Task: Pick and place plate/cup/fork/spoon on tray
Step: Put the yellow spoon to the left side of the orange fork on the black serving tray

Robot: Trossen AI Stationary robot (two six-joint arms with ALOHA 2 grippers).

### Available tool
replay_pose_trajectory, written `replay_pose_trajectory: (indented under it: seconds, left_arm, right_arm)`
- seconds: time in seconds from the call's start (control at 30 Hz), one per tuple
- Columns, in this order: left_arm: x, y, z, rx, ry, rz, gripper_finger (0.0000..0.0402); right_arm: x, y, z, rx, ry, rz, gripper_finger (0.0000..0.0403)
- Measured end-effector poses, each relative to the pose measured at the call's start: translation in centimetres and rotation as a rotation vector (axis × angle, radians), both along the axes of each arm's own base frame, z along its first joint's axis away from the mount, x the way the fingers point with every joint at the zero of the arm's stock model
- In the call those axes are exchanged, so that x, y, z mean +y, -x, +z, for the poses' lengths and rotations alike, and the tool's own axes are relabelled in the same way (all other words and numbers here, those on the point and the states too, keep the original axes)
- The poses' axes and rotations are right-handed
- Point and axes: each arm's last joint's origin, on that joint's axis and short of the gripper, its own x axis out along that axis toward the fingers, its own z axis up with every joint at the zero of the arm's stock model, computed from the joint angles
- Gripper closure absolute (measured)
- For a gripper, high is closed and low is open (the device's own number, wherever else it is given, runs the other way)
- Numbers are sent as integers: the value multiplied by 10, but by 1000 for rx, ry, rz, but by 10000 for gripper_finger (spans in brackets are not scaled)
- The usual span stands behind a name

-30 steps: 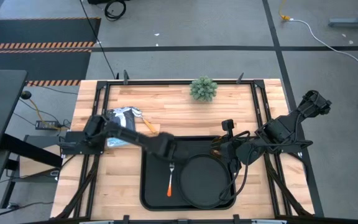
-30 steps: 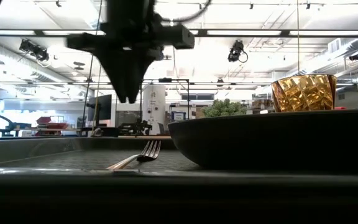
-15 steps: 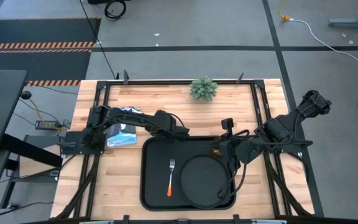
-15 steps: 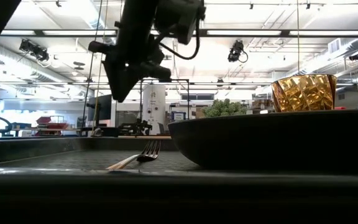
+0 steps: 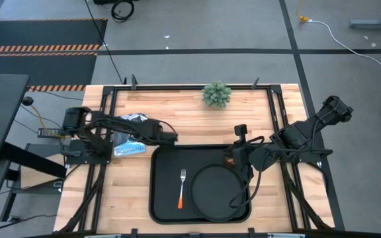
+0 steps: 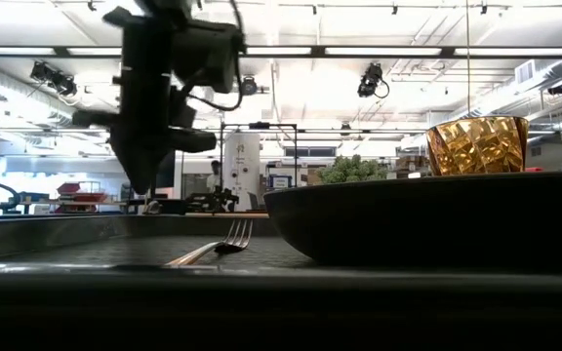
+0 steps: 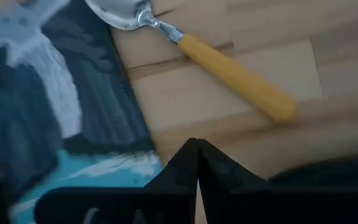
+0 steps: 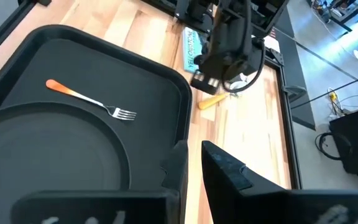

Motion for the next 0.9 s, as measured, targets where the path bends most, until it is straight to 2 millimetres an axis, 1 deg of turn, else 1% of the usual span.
replay_pose_trajectory:
  seconds: [0.1, 0.23, 0.37, 0.47, 0.57, 0.67, 0.77, 0.9]
  left_arm:
    - [11, 8, -6, -87, -4, 93, 380]
    - [28, 9, -13, -173, -9, 181, 359]
    - [46, 5, -14, -260, -16, 258, 322]
    - [58, 4, -14, -290, -21, 308, 290]
    - [63, 7, -14, -300, -18, 374, 262]
    - [63, 7, -14, -311, -9, 430, 241]
    - [62, 8, -15, -330, -9, 496, 230]
    - [64, 8, -19, -334, -26, 568, 228]
  right_arm:
    - [0, 0, 0, -3, 2, 2, 351]
    - [0, -1, 1, -4, 10, 11, 351]
    - [0, 0, 1, -2, 17, 16, 351]
    - [0, 0, 0, 1, 23, 28, 351]
    - [1, -1, 0, 7, 16, 46, 351]
    - [1, -1, 1, 7, 19, 55, 351]
    - [2, -1, 1, 7, 22, 69, 351]
    - [2, -1, 1, 3, 13, 79, 351]
